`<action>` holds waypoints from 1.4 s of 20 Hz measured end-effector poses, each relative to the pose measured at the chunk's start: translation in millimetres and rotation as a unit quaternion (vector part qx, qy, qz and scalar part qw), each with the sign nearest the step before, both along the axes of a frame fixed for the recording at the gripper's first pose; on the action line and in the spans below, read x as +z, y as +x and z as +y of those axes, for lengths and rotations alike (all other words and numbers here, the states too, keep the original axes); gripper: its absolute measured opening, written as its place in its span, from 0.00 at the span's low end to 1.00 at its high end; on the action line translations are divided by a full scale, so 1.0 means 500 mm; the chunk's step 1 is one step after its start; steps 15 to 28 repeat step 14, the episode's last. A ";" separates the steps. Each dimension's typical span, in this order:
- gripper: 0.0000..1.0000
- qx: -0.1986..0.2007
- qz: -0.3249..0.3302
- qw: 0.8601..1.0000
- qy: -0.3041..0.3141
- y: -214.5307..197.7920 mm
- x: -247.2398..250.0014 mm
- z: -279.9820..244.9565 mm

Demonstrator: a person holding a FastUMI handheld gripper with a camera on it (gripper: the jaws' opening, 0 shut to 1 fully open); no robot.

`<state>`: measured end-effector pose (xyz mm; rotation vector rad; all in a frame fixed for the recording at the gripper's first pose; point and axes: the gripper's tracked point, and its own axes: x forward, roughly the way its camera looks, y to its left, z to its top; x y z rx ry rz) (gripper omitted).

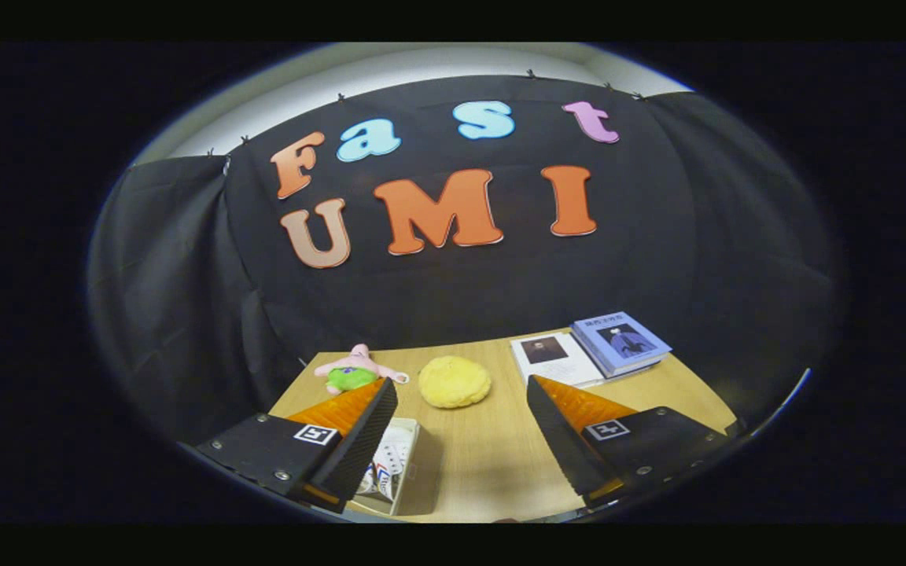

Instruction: Open the storage box then place both shoes into the box .Put the left shoe in first, then the right shoe, with the right side of both shoes facing outward in a uniform manner.

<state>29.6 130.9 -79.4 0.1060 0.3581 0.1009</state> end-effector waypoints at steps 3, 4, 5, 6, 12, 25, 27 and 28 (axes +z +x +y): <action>0.98 -0.011 -0.022 1.000 -0.003 -0.008 0.028 -0.051; 0.98 -0.016 -0.030 0.999 -0.006 -0.012 0.033 -0.071; 0.99 -0.022 -0.035 0.999 -0.007 -0.015 0.036 -0.092; 0.98 -0.030 -0.037 0.999 -0.009 -0.020 0.037 -0.114; 0.98 -0.076 -0.044 0.996 -0.003 -0.047 0.043 -0.221; 0.98 -0.086 -0.045 0.995 -0.002 -0.053 0.042 -0.244; 0.98 -0.086 -0.045 0.995 -0.002 -0.053 0.042 -0.244; 0.98 -0.086 -0.045 0.995 -0.002 -0.053 0.042 -0.244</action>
